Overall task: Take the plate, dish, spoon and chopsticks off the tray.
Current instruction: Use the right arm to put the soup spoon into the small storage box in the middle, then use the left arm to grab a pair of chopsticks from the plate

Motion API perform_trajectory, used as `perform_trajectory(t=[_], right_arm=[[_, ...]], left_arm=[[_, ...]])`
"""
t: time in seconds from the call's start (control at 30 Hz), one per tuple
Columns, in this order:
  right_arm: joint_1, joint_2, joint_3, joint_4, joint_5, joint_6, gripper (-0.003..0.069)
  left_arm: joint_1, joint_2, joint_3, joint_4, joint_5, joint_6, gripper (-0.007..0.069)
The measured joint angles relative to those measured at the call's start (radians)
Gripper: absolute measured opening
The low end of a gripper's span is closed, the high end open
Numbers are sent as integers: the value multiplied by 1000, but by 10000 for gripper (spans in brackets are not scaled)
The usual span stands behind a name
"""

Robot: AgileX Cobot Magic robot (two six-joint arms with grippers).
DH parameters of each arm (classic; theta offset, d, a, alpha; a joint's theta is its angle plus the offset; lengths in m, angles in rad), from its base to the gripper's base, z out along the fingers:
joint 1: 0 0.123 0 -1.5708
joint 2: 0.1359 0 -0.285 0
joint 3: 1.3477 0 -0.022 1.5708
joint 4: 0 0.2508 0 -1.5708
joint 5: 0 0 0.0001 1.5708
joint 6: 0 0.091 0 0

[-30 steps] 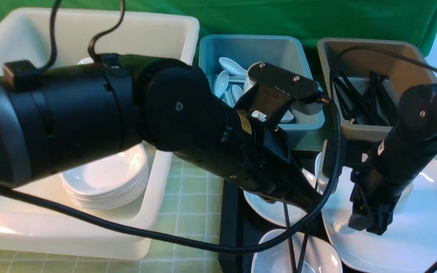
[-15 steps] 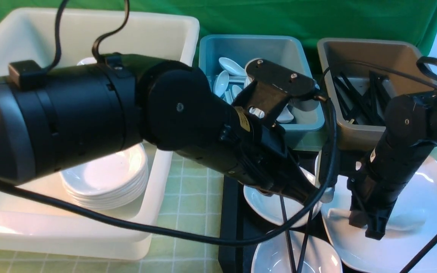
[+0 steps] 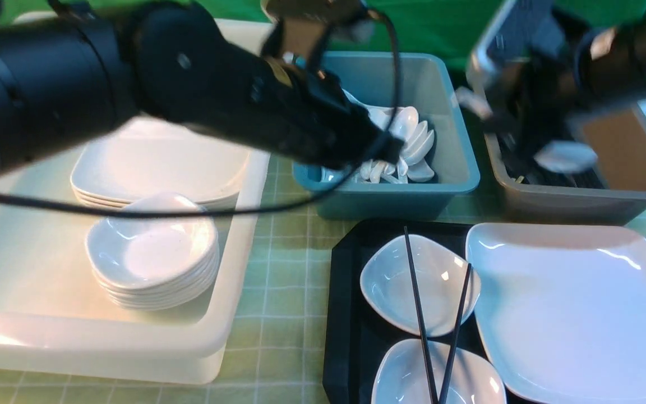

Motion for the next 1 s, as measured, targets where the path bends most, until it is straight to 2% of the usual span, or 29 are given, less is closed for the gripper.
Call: perform_trajectory(t=[0.17,0.23,0.37,0.47,0.53,0.6,0.63,0.73,0.77,0.8,0.83,0.9,0.93,1.0], right_arm=[[0,179,-173,177,-68,-6,44],[0,236,-219,208,-76,-7,45],[2,320,-287,236,-88,-9,96],[15,347,-303,241,-127,9,347],[20,333,-309,240,-108,37,477],[21,295,-309,188,-25,142,552],[21,280,-309,160,-2,194,556],[21,203,-310,26,171,418,510],[21,176,-312,-39,240,484,457],[21,133,-315,-107,367,552,372],[21,101,-314,-161,459,585,251],[21,50,-282,-215,528,625,106],[21,39,-271,-219,536,632,95],[21,-33,-184,-266,563,681,25]], left_arm=[[46,-1,-10,31,8,1,-18],[51,-1,-10,42,19,1,-18],[51,-1,-10,51,32,-8,-18],[51,-1,-10,51,35,-15,-18],[51,-1,-10,51,44,-17,-18],[51,-1,-10,51,64,-18,-18],[51,-1,-10,51,78,-19,-18],[51,-2,-10,50,133,-22,-18],[51,-2,-10,51,150,-22,-18],[51,-5,-10,51,176,-22,-18],[51,-9,-10,51,188,-17,-18],[41,-20,-10,49,205,4,-18],[39,-20,-10,49,207,4,-18],[0,-27,-11,50,246,6,-18]])
